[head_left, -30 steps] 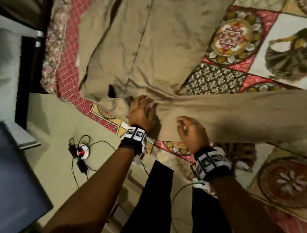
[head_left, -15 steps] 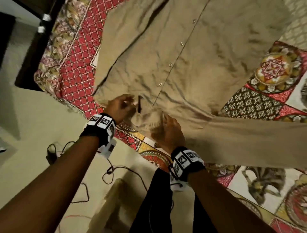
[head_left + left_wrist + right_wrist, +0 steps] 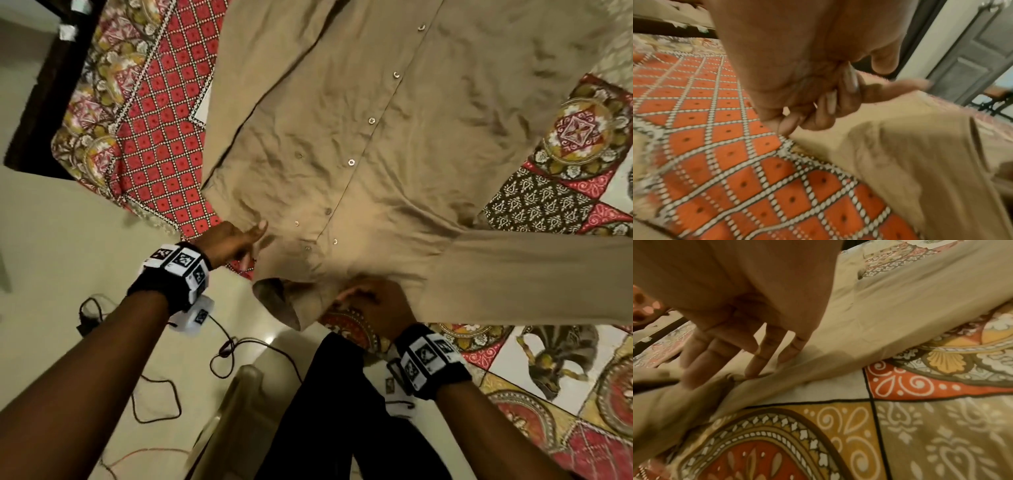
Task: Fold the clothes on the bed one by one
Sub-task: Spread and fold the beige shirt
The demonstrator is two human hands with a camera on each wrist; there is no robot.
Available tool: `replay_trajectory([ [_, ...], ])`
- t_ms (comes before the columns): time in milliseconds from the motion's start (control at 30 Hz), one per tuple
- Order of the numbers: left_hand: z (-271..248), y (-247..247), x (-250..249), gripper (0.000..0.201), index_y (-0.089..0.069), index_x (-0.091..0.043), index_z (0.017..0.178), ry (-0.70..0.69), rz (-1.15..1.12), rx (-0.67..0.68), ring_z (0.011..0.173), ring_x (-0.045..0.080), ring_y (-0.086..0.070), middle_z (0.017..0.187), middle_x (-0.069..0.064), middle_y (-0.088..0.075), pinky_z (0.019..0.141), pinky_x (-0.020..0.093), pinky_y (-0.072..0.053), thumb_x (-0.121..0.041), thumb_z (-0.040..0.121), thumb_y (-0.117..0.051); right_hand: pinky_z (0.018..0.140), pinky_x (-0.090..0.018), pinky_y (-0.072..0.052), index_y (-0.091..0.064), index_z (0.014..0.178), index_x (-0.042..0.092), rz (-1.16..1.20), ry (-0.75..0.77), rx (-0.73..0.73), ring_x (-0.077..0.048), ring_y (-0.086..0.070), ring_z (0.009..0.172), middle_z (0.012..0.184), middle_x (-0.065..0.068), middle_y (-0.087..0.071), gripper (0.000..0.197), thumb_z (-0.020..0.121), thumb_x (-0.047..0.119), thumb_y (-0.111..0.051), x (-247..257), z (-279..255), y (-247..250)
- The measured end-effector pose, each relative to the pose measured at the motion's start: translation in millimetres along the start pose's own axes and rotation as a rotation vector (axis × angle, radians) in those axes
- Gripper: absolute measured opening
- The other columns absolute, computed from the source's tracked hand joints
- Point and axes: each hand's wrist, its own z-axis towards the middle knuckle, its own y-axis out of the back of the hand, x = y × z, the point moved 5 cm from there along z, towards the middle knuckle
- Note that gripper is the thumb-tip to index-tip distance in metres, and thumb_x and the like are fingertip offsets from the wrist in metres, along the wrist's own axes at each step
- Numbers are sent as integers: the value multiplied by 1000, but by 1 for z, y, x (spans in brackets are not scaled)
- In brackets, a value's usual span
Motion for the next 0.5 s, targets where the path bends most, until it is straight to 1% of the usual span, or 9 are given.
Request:
replay_trajectory([
  [33,-4,4,13,96,-71,-11,51,-28,47,-101,63,15,-66,59,4,-69,79,36,-49,-98,67,-32,87,-26,-53,-81,84,24,-65,-4,-81,-1,-69,86,89,10,-78,20,89,15,-64,-4,0,5],
  [100,-11,12,33,83,-78,-19,75,-141,133,-397,76,19,-67,76,2,-73,79,40,-52,-90,77,-37,82,-29,-49,-78,91,24,-218,84,-241,-16,-68,90,95,7,-77,30,87,27,-48,-1,2,12],
  [167,-18,14,32,57,-76,-21,105,-294,239,-651,97,28,-63,102,6,-70,86,43,-51,-66,93,-44,86,-32,-45,-76,99,18,-341,224,-340,-25,-66,98,104,0,-75,34,83,24,-46,10,10,10],
  [200,-16,10,26,49,-71,-17,118,-375,298,-719,107,33,-59,114,11,-67,93,42,-48,-53,96,-45,91,-33,-45,-74,107,15,-425,276,-358,-28,-65,106,111,-4,-74,34,83,18,-51,14,17,5],
  [267,-5,-6,13,52,-55,-13,139,-477,396,-698,129,35,-48,140,15,-54,109,42,-38,-43,99,-42,105,-40,-46,-66,129,10,-595,296,-329,-31,-57,129,133,-10,-65,42,87,11,-62,14,28,-12],
  [333,17,-24,20,69,-31,-16,155,-435,484,-588,148,30,-26,161,11,-29,119,46,-27,-55,98,-35,117,-47,-36,-48,148,8,-697,270,-302,-30,-36,147,155,-13,-45,53,97,23,-59,5,36,-27],
  [400,36,-34,44,88,-6,-22,160,-312,566,-523,154,22,-6,168,1,-4,121,52,-18,-73,90,-27,124,-49,-21,-31,157,8,-762,214,-315,-27,-17,155,166,-10,-23,64,104,42,-42,-8,37,-34],
  [433,41,-36,53,95,1,-24,160,-285,584,-526,154,19,0,167,-3,4,121,54,-14,-78,86,-25,125,-50,-16,-25,159,9,-780,180,-343,-25,-11,156,168,-8,-16,70,104,51,-35,-16,35,-34],
  [500,41,-33,62,105,6,-25,159,-245,561,-578,154,16,3,167,-6,9,121,55,-9,-85,79,-27,126,-50,-8,-16,161,9,-771,73,-418,-25,-3,157,170,-8,-7,88,98,69,-31,-26,30,-30],
])
